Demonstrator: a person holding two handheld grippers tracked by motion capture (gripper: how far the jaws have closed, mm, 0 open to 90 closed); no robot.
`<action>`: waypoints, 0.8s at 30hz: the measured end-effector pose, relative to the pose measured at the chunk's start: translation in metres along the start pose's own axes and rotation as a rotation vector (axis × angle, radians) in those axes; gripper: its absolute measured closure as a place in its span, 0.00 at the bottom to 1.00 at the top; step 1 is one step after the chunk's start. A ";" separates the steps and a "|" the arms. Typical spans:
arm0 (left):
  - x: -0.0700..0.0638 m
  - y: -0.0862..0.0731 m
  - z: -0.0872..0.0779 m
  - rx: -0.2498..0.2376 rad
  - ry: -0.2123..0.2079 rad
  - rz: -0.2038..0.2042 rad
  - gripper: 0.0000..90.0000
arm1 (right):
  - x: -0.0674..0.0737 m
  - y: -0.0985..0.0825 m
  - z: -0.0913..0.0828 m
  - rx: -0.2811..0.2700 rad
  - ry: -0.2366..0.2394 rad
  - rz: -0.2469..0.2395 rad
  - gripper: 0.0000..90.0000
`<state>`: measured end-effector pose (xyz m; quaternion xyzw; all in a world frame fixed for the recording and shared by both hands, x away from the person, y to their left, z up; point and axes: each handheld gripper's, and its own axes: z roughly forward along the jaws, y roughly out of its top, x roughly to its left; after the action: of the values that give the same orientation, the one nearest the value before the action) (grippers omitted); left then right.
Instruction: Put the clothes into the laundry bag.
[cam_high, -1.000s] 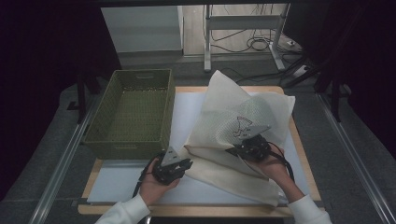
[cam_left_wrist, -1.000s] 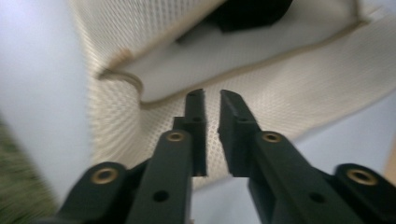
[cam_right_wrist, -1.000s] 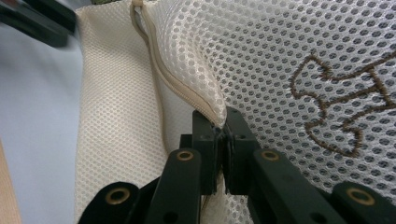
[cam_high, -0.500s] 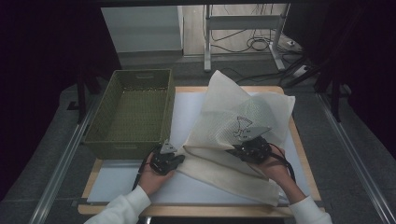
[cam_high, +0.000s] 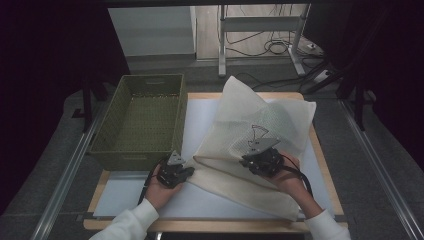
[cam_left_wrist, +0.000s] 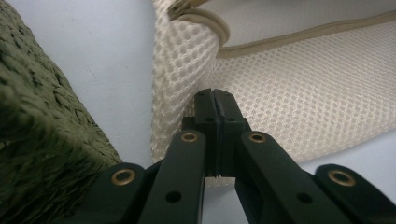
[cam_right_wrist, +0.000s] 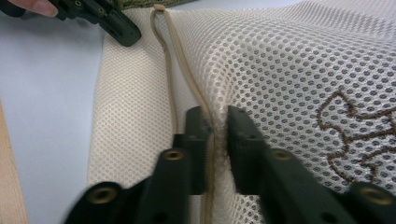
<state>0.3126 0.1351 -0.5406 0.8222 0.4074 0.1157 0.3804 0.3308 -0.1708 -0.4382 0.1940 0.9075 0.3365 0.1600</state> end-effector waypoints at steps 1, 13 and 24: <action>0.000 0.000 0.000 0.000 0.000 0.000 1.00 | 0.000 0.000 0.002 0.007 0.012 0.003 0.96; -0.001 -0.001 0.000 -0.004 0.001 0.002 0.99 | 0.011 -0.030 0.067 0.183 0.053 0.018 0.97; -0.011 0.001 -0.007 -0.052 -0.030 0.032 0.87 | 0.008 -0.032 0.054 0.109 0.080 0.034 0.67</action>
<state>0.3029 0.1301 -0.5343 0.8200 0.3851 0.1202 0.4060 0.3385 -0.1603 -0.5000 0.2040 0.9268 0.2966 0.1071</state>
